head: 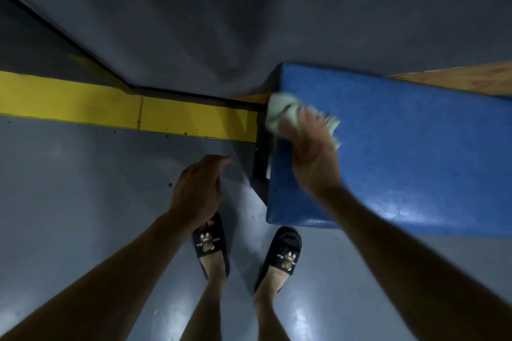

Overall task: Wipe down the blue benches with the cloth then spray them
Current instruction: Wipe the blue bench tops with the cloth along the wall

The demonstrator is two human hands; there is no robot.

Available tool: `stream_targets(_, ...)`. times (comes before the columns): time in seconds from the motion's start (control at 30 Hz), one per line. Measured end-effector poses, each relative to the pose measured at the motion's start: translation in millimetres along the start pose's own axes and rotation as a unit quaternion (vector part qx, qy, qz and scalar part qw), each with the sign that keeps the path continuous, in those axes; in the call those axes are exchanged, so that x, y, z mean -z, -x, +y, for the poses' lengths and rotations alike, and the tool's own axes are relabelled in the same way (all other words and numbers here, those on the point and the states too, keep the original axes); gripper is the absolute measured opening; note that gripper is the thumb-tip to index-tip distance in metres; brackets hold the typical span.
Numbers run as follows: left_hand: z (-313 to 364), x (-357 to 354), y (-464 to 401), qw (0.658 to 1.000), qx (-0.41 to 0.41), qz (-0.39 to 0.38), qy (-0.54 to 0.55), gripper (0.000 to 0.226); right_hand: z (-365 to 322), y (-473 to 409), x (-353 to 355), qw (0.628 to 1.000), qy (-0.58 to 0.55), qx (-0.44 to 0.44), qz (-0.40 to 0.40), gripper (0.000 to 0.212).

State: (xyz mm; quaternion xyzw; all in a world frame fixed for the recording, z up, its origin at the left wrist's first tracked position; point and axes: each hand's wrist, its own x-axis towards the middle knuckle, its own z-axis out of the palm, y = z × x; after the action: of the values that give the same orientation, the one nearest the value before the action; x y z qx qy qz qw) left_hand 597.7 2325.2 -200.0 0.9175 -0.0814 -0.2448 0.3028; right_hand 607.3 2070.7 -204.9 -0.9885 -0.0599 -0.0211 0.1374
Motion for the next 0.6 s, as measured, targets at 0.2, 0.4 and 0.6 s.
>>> stream_targets(0.2,3,13,-26,0.999,-0.028,-0.003,0.023,0.039,22,39,14,0.969,0.020,0.213,-0.126,0.053)
stream_targets(0.4,11,11,-45,0.999,-0.001,-0.030,0.020,0.039,50,-92,12,0.990,0.010,0.120,-0.076,0.053)
stream_targets(0.6,17,6,-57,0.998,-0.012,-0.040,0.038,0.039,96,-104,42,0.992,-0.055,-0.002,-0.110,0.053)
